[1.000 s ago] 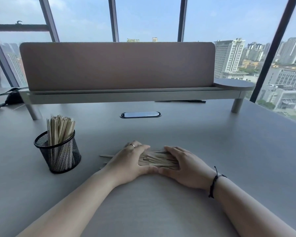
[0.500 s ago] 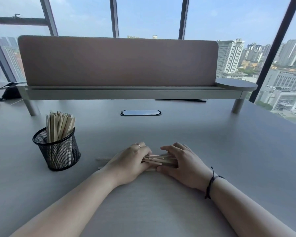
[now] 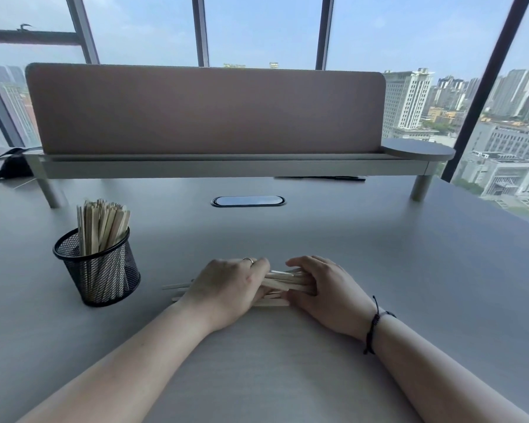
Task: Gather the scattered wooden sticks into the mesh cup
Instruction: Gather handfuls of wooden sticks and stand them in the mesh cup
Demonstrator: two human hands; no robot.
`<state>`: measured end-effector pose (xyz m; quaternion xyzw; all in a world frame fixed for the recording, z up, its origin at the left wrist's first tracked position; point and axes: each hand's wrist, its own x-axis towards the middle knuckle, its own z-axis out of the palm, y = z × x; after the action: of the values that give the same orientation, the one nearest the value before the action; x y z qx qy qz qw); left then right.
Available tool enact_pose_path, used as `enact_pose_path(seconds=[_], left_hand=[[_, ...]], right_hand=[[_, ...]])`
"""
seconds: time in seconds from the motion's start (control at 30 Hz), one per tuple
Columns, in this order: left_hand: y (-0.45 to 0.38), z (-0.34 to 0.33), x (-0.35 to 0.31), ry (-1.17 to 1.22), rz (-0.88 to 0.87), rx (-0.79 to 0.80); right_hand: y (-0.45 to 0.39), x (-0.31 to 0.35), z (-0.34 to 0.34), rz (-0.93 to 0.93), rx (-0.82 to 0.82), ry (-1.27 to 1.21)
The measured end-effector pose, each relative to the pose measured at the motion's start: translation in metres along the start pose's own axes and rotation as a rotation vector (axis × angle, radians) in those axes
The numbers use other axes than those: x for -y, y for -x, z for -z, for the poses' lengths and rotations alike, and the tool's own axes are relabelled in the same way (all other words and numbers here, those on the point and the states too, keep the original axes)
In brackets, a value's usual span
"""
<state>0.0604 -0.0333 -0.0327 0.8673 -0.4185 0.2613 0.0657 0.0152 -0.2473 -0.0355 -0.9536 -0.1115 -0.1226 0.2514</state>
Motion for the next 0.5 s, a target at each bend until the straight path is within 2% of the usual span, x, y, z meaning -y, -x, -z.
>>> enact_pose_path(seconds=[0.17, 0.3, 0.43, 0.5], left_hand=[[0.0, -0.001, 0.006, 0.006, 0.073, -0.041], [0.001, 0.001, 0.008, 0.009, 0.188, 0.066], [0.003, 0.002, 0.018, -0.058, 0.19, -0.035], [0.005, 0.005, 0.02, -0.056, 0.209, -0.035]], right_hand=[[0.0, 0.001, 0.0, -0.018, -0.026, -0.021], [0.001, 0.002, 0.0, -0.003, -0.041, -0.001], [0.001, -0.001, 0.0, 0.023, -0.046, 0.002], [0.001, -0.003, -0.001, 0.04, -0.047, 0.018]])
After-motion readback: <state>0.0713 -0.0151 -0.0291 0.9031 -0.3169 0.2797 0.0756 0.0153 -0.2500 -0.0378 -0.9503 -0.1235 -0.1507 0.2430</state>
